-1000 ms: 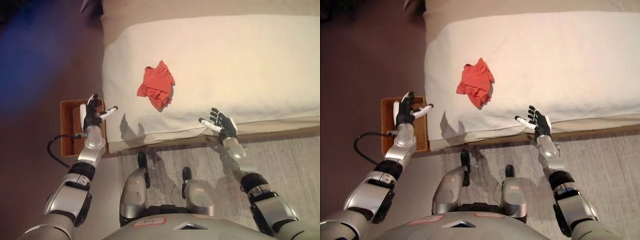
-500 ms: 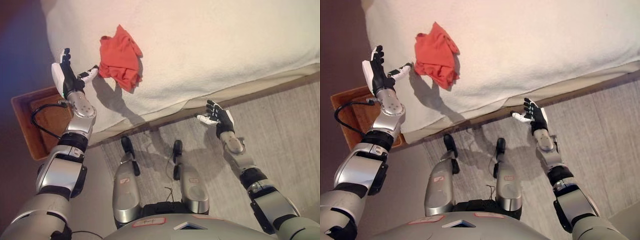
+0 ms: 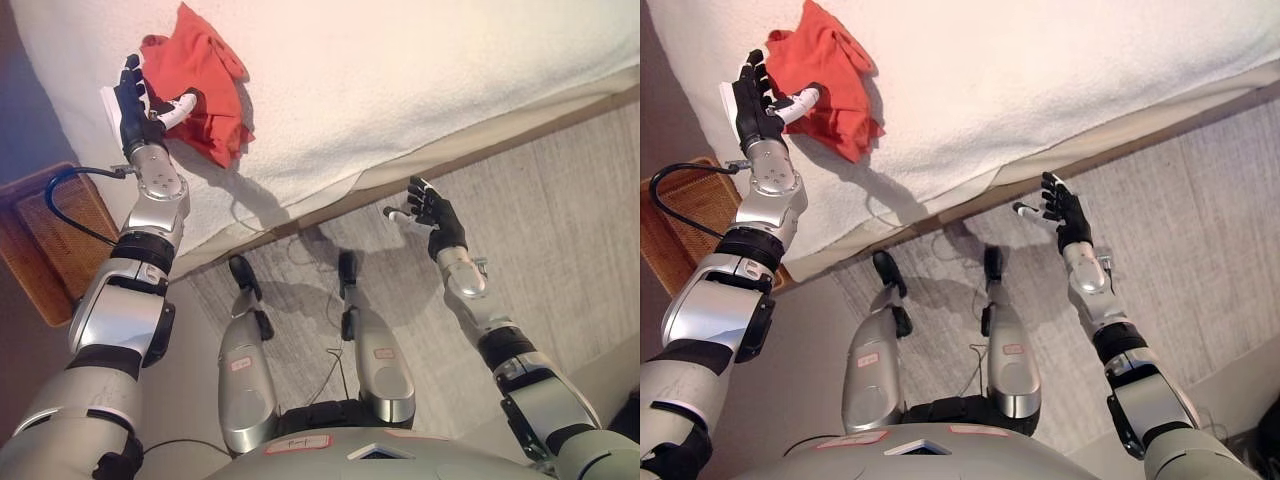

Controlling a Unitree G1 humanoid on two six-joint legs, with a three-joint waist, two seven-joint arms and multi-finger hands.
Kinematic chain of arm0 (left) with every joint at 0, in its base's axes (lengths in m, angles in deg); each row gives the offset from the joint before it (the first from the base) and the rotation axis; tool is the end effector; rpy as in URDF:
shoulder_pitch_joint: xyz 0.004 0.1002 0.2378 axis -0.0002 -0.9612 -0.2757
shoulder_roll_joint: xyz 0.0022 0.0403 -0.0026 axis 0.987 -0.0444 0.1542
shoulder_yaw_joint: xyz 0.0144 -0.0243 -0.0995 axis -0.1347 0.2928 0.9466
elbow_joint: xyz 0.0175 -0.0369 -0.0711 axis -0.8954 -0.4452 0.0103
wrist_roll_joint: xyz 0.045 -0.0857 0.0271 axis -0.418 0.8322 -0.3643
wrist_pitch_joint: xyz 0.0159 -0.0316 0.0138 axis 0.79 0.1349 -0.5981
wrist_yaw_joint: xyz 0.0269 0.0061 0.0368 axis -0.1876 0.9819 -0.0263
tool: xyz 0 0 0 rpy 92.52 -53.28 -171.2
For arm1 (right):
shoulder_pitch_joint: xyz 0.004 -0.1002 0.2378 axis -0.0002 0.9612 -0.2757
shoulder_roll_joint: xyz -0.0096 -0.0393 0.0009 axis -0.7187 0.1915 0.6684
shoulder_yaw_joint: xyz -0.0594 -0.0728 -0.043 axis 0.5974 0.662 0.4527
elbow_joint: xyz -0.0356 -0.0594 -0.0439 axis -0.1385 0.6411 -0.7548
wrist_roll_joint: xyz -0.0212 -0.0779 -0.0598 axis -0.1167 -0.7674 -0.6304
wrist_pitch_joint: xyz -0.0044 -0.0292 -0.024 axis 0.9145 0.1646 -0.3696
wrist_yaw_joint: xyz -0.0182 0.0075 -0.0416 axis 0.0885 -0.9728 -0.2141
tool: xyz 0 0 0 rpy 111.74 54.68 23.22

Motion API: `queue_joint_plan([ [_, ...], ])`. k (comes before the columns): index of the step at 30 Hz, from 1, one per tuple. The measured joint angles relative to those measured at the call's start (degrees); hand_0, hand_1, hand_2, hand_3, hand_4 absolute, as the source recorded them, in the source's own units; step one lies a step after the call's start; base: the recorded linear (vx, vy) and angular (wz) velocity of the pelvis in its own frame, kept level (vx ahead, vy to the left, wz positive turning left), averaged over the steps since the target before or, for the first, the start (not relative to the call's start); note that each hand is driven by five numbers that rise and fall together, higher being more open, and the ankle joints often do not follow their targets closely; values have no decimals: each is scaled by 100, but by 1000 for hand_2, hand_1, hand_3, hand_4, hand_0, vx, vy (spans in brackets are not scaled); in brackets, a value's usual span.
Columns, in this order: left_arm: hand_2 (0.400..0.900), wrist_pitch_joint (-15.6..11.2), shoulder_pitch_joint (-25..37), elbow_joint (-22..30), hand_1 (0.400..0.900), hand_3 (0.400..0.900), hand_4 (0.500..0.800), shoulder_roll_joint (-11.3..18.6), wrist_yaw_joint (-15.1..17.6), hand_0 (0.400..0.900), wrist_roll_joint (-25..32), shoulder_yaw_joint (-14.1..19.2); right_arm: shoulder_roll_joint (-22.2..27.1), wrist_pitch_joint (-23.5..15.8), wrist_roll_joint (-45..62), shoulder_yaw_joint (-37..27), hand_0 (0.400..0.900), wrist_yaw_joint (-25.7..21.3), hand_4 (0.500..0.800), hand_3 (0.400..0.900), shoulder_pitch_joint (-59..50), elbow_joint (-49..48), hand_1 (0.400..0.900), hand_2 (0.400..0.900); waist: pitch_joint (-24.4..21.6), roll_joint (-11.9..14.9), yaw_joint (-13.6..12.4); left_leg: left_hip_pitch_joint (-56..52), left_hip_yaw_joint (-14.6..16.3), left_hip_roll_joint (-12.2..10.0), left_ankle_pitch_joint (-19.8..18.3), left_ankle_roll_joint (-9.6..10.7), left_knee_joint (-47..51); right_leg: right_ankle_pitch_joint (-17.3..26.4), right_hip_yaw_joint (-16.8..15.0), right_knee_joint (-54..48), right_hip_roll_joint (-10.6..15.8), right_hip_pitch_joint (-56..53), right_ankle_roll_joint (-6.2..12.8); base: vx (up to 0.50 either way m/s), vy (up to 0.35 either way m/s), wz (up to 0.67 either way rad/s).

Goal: Put the clothes on the bed into the basket.

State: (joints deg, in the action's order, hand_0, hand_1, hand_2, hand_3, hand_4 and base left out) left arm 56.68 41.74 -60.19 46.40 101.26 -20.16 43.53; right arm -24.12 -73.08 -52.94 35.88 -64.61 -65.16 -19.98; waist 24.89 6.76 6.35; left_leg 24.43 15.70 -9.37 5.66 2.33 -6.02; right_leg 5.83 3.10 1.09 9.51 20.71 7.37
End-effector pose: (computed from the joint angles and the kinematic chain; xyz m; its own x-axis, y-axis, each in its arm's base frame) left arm 0.3435 0.2320 0.1333 0.8603 0.4847 0.1580 -0.5098 0.8187 0.2644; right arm 0.2574 -0.1983 0.0136 0.9855 -0.0416 -0.1645 0.0137 0.9858 -0.1674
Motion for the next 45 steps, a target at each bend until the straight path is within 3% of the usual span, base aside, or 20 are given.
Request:
queue_joint_plan([
  [14, 900, -78, 495, -383, 900, 900, 800, 323, -373, 900, 379, -16, 151, -91, -35, -13, 900, -56, 800, 900, -98, -382, 900, 900, -5, 11, 286, 601, 135, -2, 0, -2, -129, 145, -192, 34, -17, 664, 16, -7, 27, -16],
  [16, 400, -77, 641, -551, 400, 400, 500, 329, -388, 400, 378, -73, 151, -91, -35, -13, 900, -54, 800, 900, -117, -384, 900, 900, -9, 16, 287, 653, 141, -3, 0, -2, -171, 182, -229, 41, -20, 723, 21, 4, 35, -16],
  [23, 400, -70, 847, -770, 400, 400, 500, 666, -386, 400, 371, -56, 149, -96, -36, -43, 900, -43, 800, 900, -186, -389, 900, 900, -84, 134, 318, 845, 233, -39, -11, 7, -333, 268, -381, 42, -52, 936, 24, 15, 7, -4],
  [32, 400, -45, 836, -772, 400, 400, 500, 576, -617, 400, 373, -59, 152, -109, -42, -199, 900, 0, 800, 900, -162, -364, 900, 900, -116, 181, 301, 772, 223, -64, -1, -4, -364, 328, -370, 42, -78, 849, 0, 34, -16, 12],
  [38, 400, -42, 512, -770, 400, 400, 500, 531, -793, 400, 371, -44, 166, -112, -57, -199, 900, 76, 800, 900, -211, 18, 900, 900, -120, 177, 258, 156, 179, -64, -3, 1, -168, 324, -277, -109, -73, 206, -3, 43, -7, 18],
  [45, 400, 16, 179, -785, 400, 400, 500, 746, -836, 400, 318, 280, 205, -72, -157, -238, 900, 175, 800, 900, -177, 281, 900, 900, -158, 147, 103, -19, 76, -58, 39, 28, -105, 320, -174, -243, -67, -56, -13, 17, -15, 19],
])
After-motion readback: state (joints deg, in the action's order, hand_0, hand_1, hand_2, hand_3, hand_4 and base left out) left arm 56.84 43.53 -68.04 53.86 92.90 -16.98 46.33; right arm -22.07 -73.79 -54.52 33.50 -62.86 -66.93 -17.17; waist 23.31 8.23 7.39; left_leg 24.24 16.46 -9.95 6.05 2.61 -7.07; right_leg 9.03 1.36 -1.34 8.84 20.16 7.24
